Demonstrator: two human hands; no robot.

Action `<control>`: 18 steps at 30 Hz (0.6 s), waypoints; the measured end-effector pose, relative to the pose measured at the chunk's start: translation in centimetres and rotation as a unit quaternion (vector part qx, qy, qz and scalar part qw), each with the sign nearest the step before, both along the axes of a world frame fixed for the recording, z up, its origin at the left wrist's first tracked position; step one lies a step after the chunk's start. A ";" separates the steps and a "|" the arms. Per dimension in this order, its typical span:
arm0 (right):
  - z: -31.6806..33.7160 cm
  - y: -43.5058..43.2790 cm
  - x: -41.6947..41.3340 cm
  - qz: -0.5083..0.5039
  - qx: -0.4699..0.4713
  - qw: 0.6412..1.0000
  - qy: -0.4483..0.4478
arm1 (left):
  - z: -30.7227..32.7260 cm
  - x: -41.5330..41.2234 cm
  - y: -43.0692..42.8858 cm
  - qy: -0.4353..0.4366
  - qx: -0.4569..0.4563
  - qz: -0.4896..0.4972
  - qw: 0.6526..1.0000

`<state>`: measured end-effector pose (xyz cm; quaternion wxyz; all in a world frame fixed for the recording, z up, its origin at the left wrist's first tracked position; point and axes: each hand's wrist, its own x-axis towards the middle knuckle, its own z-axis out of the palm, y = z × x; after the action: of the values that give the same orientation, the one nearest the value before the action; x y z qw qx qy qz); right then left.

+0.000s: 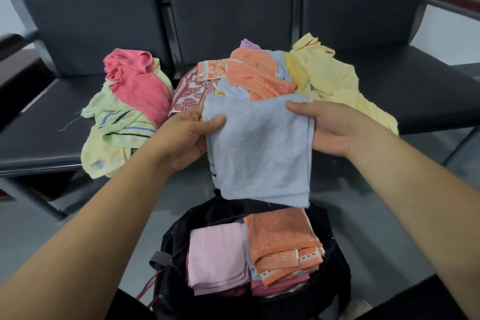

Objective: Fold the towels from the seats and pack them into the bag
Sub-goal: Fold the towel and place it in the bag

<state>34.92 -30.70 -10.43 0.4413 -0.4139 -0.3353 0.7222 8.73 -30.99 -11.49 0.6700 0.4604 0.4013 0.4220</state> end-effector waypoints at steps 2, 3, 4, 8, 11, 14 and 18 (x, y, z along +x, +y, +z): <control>-0.2 0.0 0.0 -0.020 0.020 0.998 -0.064 | -0.4 -0.1 0.1 0.070 0.027 0.018 0.997; -0.3 0.0 0.0 -0.033 0.025 0.995 -0.086 | -0.7 -0.1 0.0 0.107 0.041 0.023 0.993; -0.3 0.0 -0.1 -0.042 0.022 0.995 -0.093 | -0.9 0.0 -0.1 0.134 0.048 0.032 0.989; 0.1 0.0 -0.1 -0.019 0.002 1.000 0.022 | -0.8 0.6 -0.2 0.083 -0.002 0.094 0.992; 0.2 0.2 0.1 0.000 0.020 0.998 0.054 | -0.3 0.7 -0.2 -0.020 -0.038 0.102 0.994; -0.2 0.4 -0.2 0.002 0.039 0.999 -0.004 | -0.6 0.1 -0.1 0.028 0.002 0.054 0.998; -0.7 0.4 -0.5 -0.062 0.088 0.991 -0.077 | -1.6 -1.1 0.1 0.112 0.068 0.089 0.987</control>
<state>34.44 -30.29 -11.17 0.4929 -0.4477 -0.4046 0.6268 7.63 -30.90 -13.08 0.5474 0.5117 0.4835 0.4526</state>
